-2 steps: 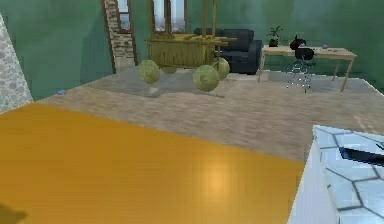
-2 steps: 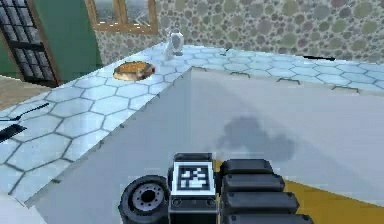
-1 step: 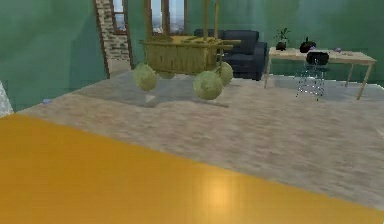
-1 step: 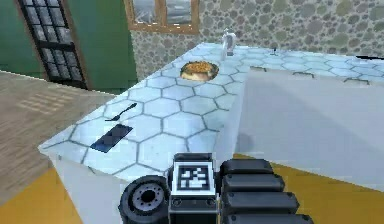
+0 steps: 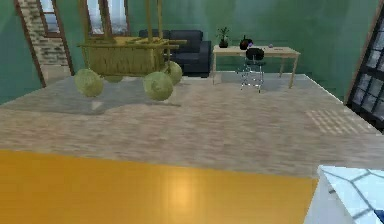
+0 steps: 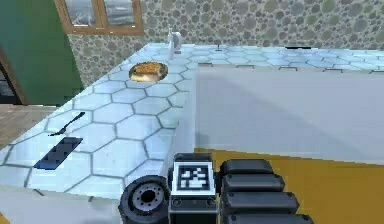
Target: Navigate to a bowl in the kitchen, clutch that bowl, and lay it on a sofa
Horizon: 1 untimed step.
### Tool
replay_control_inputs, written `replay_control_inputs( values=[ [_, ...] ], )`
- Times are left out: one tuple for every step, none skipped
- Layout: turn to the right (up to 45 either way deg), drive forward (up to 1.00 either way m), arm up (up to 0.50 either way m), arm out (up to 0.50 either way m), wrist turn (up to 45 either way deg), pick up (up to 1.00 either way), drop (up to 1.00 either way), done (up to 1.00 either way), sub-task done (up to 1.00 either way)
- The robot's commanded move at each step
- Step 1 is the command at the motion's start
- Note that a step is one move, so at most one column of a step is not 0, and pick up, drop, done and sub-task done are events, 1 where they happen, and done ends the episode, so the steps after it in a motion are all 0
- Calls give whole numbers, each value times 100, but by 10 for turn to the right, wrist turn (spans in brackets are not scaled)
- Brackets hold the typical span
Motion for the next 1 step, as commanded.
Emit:
replay_control_inputs(
  values=[
    [30,0,0,0,0,0,0,0,0]
  ],
)
